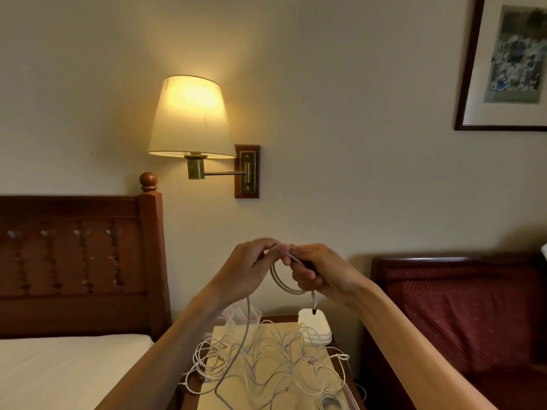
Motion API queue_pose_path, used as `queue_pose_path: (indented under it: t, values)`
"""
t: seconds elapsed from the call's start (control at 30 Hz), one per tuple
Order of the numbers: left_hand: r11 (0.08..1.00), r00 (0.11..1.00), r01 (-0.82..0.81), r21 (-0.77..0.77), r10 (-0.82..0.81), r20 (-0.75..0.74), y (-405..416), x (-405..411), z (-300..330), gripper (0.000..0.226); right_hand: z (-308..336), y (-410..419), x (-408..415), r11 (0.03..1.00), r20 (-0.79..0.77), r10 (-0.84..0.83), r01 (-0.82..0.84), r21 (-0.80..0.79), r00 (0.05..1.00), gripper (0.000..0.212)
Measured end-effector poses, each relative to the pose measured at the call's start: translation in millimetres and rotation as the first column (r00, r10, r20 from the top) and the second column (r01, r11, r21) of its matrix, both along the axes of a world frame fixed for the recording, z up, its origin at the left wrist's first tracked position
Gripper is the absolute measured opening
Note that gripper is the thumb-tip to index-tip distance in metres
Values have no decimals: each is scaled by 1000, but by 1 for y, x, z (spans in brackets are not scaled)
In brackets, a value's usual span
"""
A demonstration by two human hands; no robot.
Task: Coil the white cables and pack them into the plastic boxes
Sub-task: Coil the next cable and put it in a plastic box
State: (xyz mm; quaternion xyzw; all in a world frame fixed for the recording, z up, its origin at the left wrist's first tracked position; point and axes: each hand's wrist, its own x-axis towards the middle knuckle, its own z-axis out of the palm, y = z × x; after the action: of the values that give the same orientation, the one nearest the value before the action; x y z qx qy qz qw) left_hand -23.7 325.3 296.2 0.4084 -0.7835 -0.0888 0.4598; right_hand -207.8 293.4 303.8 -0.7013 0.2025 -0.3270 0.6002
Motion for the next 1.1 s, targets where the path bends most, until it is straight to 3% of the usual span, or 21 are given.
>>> queue_pose_path:
  t: [0.07,0.13,0.2,0.37,0.57,0.7,0.83,0.93,1.03,1.1]
  values:
    - [971,982,166,173,-146,-122,5,-1,2,35,0,-1,-1,998,17,40,-41,50,999,39]
    - [937,958,224,270,-161,-237,8,-1,2,40,0,-1,0,986,58,92,-99,130,994,35]
    - [940,951,196,279,-112,-289,5,-2,2,50,0,1,2,959,134,145,-173,223,980,32]
    - [963,928,126,240,-29,-372,-3,-11,3,44,-1,1,10,899,293,181,-279,339,939,32]
    - [976,944,112,185,-46,-328,-10,0,-6,39,5,-2,6,885,353,67,-219,410,933,35]
    - [947,901,175,268,-45,-432,-17,15,-32,40,14,-5,-4,856,395,0,-204,475,919,35]
    - [926,904,178,334,-20,-427,-19,31,-72,42,25,-6,-17,868,439,-53,-176,465,897,35]
    - [958,954,-12,286,97,-285,-19,36,-103,46,31,-12,-27,878,444,-95,-135,459,891,35]
    - [972,979,-188,138,174,109,-9,22,-108,46,29,-16,-25,917,353,-130,-23,399,927,35]
    - [975,891,-219,47,180,417,6,0,-89,42,24,-17,-17,947,240,-185,108,303,953,34]
